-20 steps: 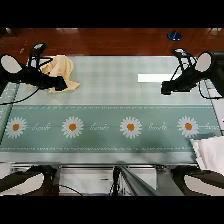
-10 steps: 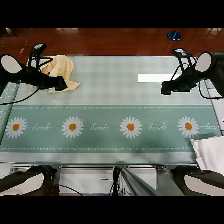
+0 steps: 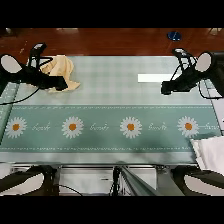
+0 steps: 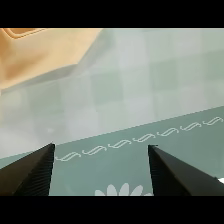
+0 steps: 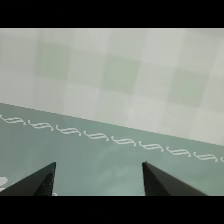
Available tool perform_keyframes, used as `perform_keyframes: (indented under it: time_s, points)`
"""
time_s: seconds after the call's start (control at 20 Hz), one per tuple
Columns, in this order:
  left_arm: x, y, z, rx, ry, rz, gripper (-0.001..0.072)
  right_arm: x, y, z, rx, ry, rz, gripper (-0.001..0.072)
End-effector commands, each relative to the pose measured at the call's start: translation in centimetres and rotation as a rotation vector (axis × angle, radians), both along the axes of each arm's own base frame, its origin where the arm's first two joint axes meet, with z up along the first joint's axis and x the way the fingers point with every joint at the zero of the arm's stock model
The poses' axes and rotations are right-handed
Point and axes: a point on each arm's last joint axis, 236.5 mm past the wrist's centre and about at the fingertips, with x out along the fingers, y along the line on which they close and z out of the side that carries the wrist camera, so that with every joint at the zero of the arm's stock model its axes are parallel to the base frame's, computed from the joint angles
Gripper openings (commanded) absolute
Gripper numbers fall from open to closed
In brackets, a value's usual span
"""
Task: Fold the shirts.
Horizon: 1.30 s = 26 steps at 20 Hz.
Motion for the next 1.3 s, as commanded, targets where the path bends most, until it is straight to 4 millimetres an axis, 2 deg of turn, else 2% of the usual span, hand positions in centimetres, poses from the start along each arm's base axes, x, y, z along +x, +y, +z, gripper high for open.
perform_keyframes:
  time_s: [0.0, 0.05, 0.15, 0.25, 0.3, 0.45, 0.5, 0.55, 0.6, 0.7, 0.85, 1.05, 1.15, 1.25]
  points:
    - [-0.2, -1.5, 0.4, -0.071, 0.012, 0.002, 0.072, 0.0, 0.0, 0.0, 0.0, 0.001, 0.0, 0.0612]
    - [-0.4, -2.1, 0.6, -0.1, 0.022, 0.001, 0.072, 0.0, 0.0, 0.0, 0.0, 0.002, 0.0, 0.0612]
    - [0.1, -2.0, 0.8, -0.103, 0.001, 0.01, 0.072, 0.0, 0.0, 0.0, 0.0, 0.0, 0.0, 0.0611]
    - [2.3, -0.9, 1.9, -0.097, -0.092, 0.054, 0.072, 0.0, 0.0, 0.0, 0.0, 0.0, 0.0, 0.0611]
    - [4.1, 0.2, 3.2, -0.088, -0.17, 0.089, 0.072, 0.0, 0.0, 0.0, 0.0, 0.001, 0.0, 0.0611]
    - [9.8, 5.3, 9.5, -0.066, -0.469, 0.238, 0.072, 0.0, 0.0, 0.0, 0.001, 0.001, 0.0, 0.0611]
    - [11.0, 6.7, 10.7, -0.038, -0.539, 0.255, 0.072, 0.0, 0.0, 0.0, 0.001, 0.001, 0.0, 0.0611]
    - [11.5, 7.5, 10.7, 0.004, -0.563, 0.231, 0.072, 0.0, 0.0, 0.0, 0.001, 0.001, 0.0, 0.0611]
    - [11.9, 7.8, 10.0, 0.035, -0.556, 0.209, 0.072, 0.0, 0.0, 0.0, 0.001, 0.001, 0.0, 0.0611]
    - [12.7, 8.6, 7.1, 0.088, -0.512, 0.191, 0.072, 0.0, 0.1, 0.0, 0.001, -0.001, 0.0, 0.0611]
    - [13.7, 9.1, 1.7, 0.1, -0.421, 0.193, 0.072, 0.0, 0.0, 0.0, 0.002, 0.0, -0.001, 0.0611]
    - [13.9, 9.4, -5.6, 0.109, -0.293, 0.187, 0.072, 0.0, 0.1, 0.0, 0.005, 0.001, -0.001, 0.0611]
    - [14.1, 9.8, -7.8, 0.134, -0.27, 0.18, 0.072, 0.0, 0.1, 0.0, 0.005, 0.001, -0.001, 0.0611]
    - [14.2, 9.9, -9.1, 0.134, -0.255, 0.182, 0.072, 0.1, 0.1, 0.0, 0.006, -0.003, -0.008, 0.061]
